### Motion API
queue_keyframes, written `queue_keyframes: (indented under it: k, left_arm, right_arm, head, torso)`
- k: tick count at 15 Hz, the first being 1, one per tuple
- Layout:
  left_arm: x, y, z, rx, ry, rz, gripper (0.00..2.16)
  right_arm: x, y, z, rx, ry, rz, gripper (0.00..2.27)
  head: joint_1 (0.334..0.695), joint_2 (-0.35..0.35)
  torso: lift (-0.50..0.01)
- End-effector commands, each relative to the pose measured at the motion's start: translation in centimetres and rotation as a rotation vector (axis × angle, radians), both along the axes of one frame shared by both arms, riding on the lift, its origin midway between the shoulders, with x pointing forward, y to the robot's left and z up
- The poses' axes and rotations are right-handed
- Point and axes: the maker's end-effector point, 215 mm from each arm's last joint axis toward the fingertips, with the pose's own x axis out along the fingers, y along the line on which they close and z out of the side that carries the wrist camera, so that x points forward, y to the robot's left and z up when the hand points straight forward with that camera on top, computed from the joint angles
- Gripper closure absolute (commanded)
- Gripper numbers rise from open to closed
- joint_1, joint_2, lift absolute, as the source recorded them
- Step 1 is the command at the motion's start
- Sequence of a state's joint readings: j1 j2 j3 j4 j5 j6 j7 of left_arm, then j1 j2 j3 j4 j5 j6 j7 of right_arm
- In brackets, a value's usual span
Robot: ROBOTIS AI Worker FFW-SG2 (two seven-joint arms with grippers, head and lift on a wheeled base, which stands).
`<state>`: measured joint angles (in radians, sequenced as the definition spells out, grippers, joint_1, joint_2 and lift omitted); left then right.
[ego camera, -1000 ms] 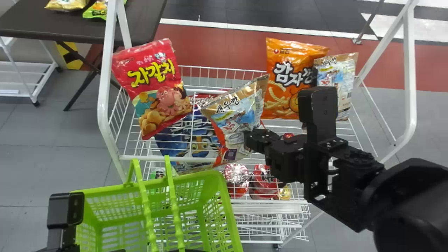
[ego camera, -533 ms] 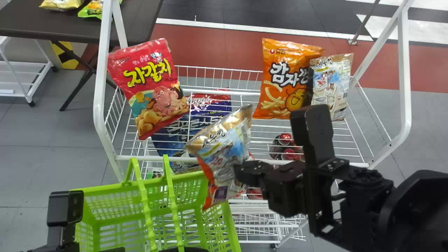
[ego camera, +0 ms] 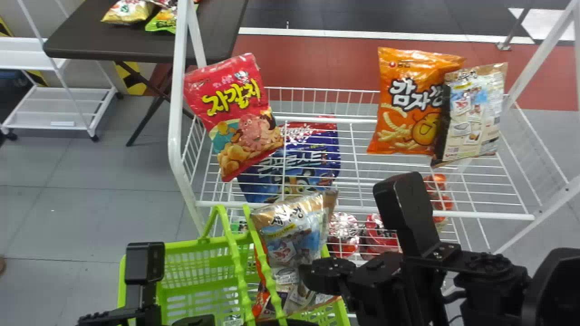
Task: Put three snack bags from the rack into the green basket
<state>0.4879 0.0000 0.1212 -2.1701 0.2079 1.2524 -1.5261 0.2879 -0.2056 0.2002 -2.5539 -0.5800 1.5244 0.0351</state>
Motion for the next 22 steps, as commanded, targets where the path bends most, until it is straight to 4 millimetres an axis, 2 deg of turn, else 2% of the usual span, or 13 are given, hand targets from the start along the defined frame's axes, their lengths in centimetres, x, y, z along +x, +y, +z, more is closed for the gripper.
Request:
queue_keyframes:
  k: [1,3,4,5,6,10,13,14,16,18,20,22]
  left_arm:
    - [0.0,-0.1,0.2,-0.008,0.001,0.0,2.15]
    - [0.0,0.0,0.2,-0.007,-0.001,0.001,2.15]
    - [0.0,0.0,0.2,-0.008,-0.001,0.001,2.15]
    - [0.0,0.0,0.2,-0.008,0.0,0.002,2.15]
    - [0.1,0.1,0.2,-0.007,0.0,0.004,2.15]
    - [0.2,0.3,0.1,-0.004,0.002,0.011,2.15]
    - [0.2,0.3,0.1,-0.004,0.002,0.011,2.15]
    - [0.2,0.3,0.1,-0.004,0.002,0.011,2.15]
    - [0.1,0.3,0.1,-0.005,0.003,0.01,2.15]
    - [0.1,0.3,0.1,-0.005,0.002,0.008,2.15]
    - [0.0,0.2,0.2,-0.007,0.0,0.006,2.15]
    - [0.0,0.2,0.2,-0.007,-0.001,0.005,2.15]
  right_arm:
    - [-0.9,1.4,-1.0,0.043,0.049,0.02,2.2]
    - [-2.3,2.3,-1.7,0.07,0.094,0.045,2.1]
    - [-2.6,2.5,-1.9,0.067,0.097,0.048,1.71]
    - [-2.9,2.2,-2.2,0.053,0.105,0.05,0.8]
    - [-3.4,1.6,-2.7,0.021,0.119,0.053,0.0]
    - [-3.9,0.4,-1.6,0.035,0.118,0.041,0.05]
    - [-2.0,-2.1,-1.5,0.009,0.093,-0.024,0.05]
    - [-0.4,-4.1,-1.8,-0.032,0.068,-0.074,0.05]
    - [5.6,-8.3,-0.9,-0.07,-0.065,-0.217,0.03]
    - [10.0,-12.0,-0.4,-0.077,-0.147,-0.32,0.03]
    - [14.4,-14.6,0.8,-0.048,-0.254,-0.394,0.03]
    - [19.0,-17.3,2.0,-0.048,-0.384,-0.462,0.03]
  head:
    - [0.695,0.028]
    - [0.695,0.052]
    - [0.695,0.066]
    - [0.695,0.086]
    - [0.695,0.091]
    - [0.695,0.069]
    - [0.695,0.054]
    - [0.695,0.044]
    - [0.695,-0.041]
    - [0.695,-0.109]
    - [0.695,-0.188]
    - [0.695,-0.223]
  torso:
    - [0.0]
    - [0.0]
    - [0.0]
    - [0.0]
    - [0.0]
    - [0.0]
    - [0.0]
    - [0.0]
    - [0.0]
    - [0.0]
    - [0.0]
    - [0.0]
